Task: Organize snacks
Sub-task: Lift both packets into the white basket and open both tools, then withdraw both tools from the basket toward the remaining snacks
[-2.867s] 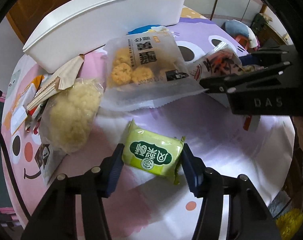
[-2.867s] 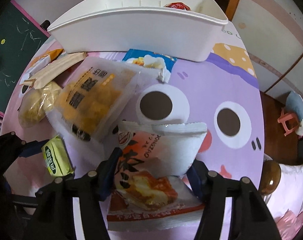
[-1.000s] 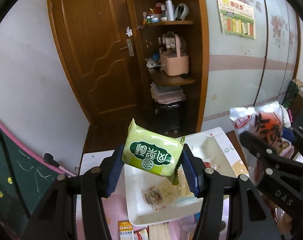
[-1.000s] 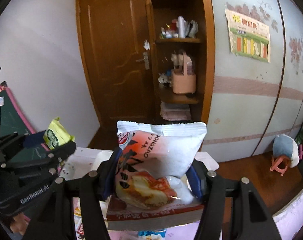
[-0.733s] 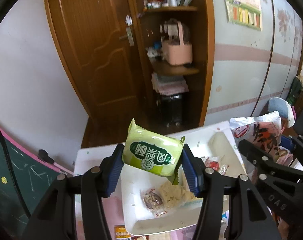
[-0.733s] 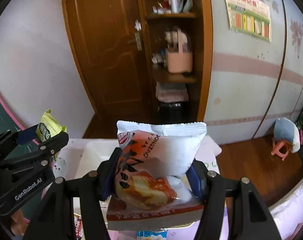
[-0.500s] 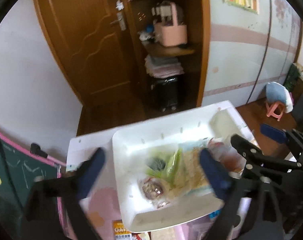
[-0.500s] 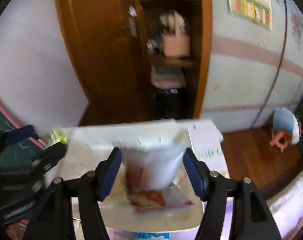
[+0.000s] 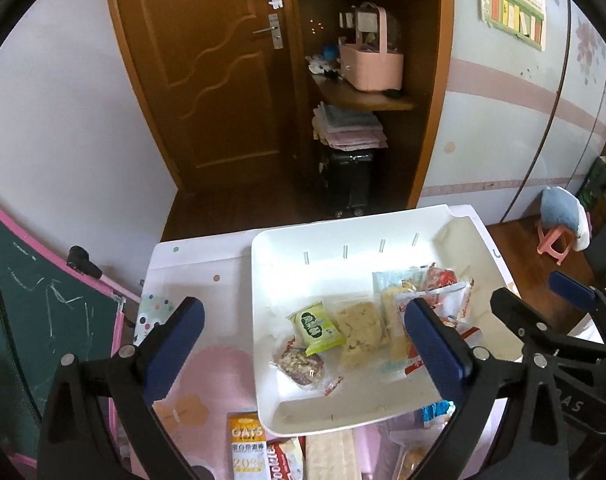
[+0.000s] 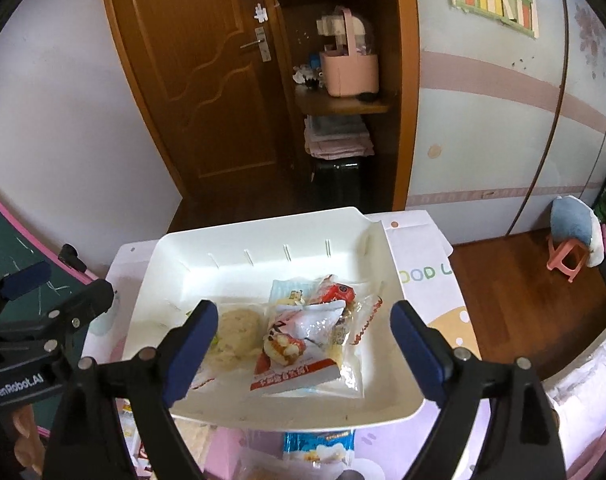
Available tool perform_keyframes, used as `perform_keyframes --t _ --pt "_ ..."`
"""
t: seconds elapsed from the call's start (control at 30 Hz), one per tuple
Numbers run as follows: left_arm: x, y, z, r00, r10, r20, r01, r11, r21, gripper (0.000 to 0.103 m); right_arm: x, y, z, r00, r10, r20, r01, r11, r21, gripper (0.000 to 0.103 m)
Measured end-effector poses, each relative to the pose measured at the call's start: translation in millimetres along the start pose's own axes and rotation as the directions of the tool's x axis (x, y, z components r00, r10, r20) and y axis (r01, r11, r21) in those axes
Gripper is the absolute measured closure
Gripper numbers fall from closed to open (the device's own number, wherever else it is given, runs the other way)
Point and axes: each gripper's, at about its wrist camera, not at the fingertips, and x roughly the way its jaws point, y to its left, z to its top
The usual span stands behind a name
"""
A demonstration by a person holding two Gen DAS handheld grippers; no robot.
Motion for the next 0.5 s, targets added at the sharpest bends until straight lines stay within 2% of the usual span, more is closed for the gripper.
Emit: perform_keyframes --t 0.2,0.33,0.5 --pt "-35 6 -8 0.999 -0.006 0.034 0.006 1.000 -0.003 0.003 -29 6 -5 1.000 -0.015 0.013 0.016 1.000 -0.021 0.014" --pt "-65 7 -14 0.998 -0.016 0.065 0.015 1.000 0.019 0.003 -50 9 -7 1.000 -0.013 -0.011 0.013 1.000 -0.003 0.014" --pt "-110 7 -21 0.992 -0.039 0.122 0.034 0.998 0.048 0.003 -86 20 -8 0.999 -0.034 0.039 0.035 0.999 -0.019 0.014"
